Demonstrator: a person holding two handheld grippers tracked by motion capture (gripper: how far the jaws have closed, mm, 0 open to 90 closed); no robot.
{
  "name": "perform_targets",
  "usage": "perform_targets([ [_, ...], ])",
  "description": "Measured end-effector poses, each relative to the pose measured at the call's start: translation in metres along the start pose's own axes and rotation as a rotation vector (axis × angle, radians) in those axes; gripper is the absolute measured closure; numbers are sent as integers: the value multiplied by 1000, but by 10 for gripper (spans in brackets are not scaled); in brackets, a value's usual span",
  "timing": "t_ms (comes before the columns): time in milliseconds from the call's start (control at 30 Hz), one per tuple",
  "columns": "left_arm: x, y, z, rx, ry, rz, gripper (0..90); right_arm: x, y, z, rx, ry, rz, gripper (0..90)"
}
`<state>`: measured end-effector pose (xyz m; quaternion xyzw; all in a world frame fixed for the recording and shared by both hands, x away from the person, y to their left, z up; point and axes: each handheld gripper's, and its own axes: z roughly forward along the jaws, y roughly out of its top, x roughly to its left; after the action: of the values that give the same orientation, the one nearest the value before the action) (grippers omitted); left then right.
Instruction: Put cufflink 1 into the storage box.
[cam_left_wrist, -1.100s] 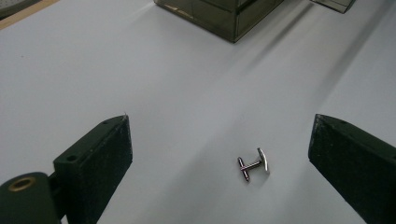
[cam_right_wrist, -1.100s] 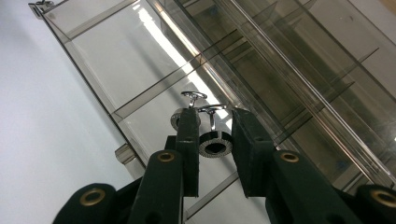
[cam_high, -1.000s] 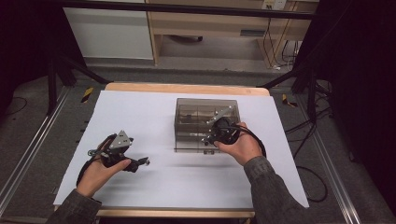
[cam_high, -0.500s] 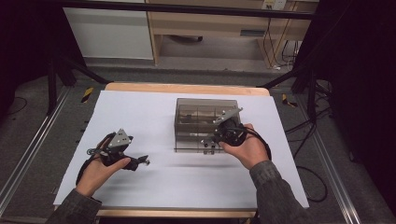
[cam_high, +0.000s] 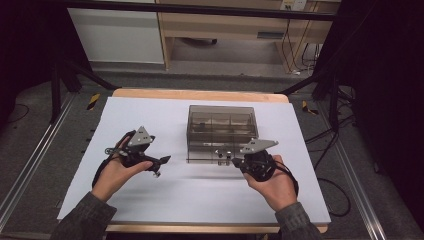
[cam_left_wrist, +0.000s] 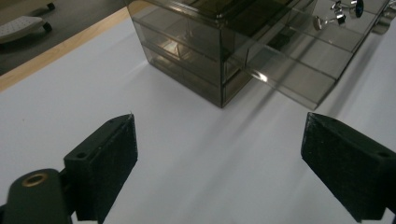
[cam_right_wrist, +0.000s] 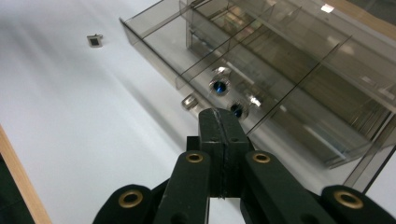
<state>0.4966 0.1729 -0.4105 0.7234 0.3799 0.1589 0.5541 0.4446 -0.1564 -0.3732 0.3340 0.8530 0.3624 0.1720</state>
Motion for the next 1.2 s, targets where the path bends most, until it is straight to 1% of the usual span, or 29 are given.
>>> perform_targets([
  [33,-1,4,3,1,1,3,118,3,-4,0,-6,-2,3,900],
  [100,-3,12,9,-15,2,-7,141,9,-14,2,-15,-15,14,900],
  [233,-3,27,19,-15,0,-20,239,17,-31,8,-20,-45,29,900],
  [300,-5,33,24,-25,5,-25,290,22,-40,13,-34,-59,47,900],
  [367,-7,40,30,-34,13,-21,378,24,-47,18,-44,-68,66,900],
  [433,-11,45,36,-51,10,-27,433,27,-56,24,-60,-89,92,900],
  [500,-13,52,42,-65,5,-26,524,28,-61,27,-74,-113,117,900],
  [533,-14,54,44,-68,2,-30,563,29,-64,29,-84,-134,124,900],
  [600,-15,58,50,-79,2,-24,661,30,-67,30,-108,-145,152,900],
  [633,-16,59,53,-86,8,-26,715,30,-68,31,-124,-158,159,900],
  [667,-17,60,56,-89,5,-32,755,31,-70,32,-141,-165,167,900],
  [733,-20,61,63,-94,0,-33,816,32,-72,34,-169,-177,184,900],
  [800,-22,61,67,-91,-3,-22,873,33,-74,36,-182,-196,185,900],
  [867,-25,59,73,-90,-2,-26,894,33,-75,37,-187,-203,195,900],
  [967,-26,58,80,-97,32,-24,900,34,-77,38,-200,-212,203,900],
  [1000,-27,57,83,-105,39,-34,900,34,-77,38,-201,-211,210,900],
  [1033,-27,57,84,-106,42,-32,900,34,-77,39,-210,-216,210,900],
  [1100,-26,56,88,-107,41,-48,900,34,-77,39,-224,-229,199,900],
  [1133,-26,56,90,-105,37,-57,900,35,-77,40,-228,-231,201,900],
  [1200,-26,55,94,-100,44,-60,900,35,-76,41,-237,-236,208,900],
])
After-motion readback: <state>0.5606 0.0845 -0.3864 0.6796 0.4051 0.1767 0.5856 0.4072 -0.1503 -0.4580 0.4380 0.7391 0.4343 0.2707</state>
